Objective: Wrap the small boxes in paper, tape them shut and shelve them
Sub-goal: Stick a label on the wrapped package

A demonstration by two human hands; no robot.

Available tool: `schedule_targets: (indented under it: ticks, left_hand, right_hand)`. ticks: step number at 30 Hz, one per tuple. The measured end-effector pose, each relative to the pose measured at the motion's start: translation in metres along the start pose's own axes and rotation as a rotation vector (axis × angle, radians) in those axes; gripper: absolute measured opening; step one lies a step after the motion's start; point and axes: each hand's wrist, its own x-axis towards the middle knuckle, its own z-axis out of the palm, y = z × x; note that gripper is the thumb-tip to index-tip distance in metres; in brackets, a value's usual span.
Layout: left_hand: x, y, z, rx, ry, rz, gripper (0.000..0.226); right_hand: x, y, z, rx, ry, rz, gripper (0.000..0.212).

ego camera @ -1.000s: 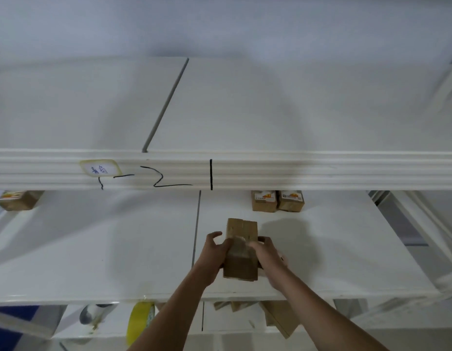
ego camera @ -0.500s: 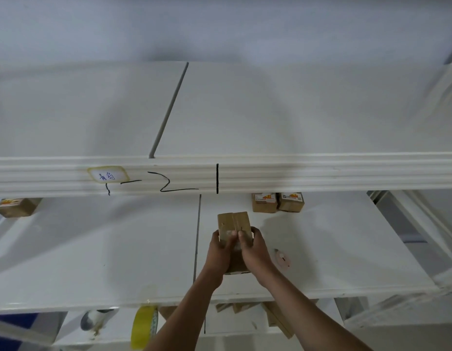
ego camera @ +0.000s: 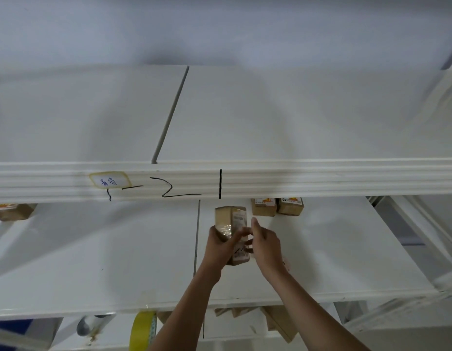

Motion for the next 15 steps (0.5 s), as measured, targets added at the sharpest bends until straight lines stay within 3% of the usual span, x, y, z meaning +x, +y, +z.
schedule_targets:
  ticks: [2, 6, 8, 15]
  left_hand:
    - [0.001, -0.005, -0.010, -0.050, -0.009, -0.051, 0.054]
    - [-0.005, -0.007, -0.012, -0.189, -0.226, -0.082, 0.036]
    - [-0.005, -0.007, -0.011, -0.191, -0.264, -0.072, 0.033]
    - [-0.008, -0.014, 0.000, -0.036, -0.053, 0.009, 0.034]
  right_hand:
    - [0.005, 0.004, -0.007, -0.033, 0.018, -0.011, 0.033]
    - [0.004, 0.005, -0.006, 0.110, -0.248, 0.165, 0.042]
    - [0.001, 0.009, -0.001, 0.126, -0.264, 0.156, 0.039]
    - [-0.002, 0.015, 0.013, 0.044, -0.186, 0.091, 0.046]
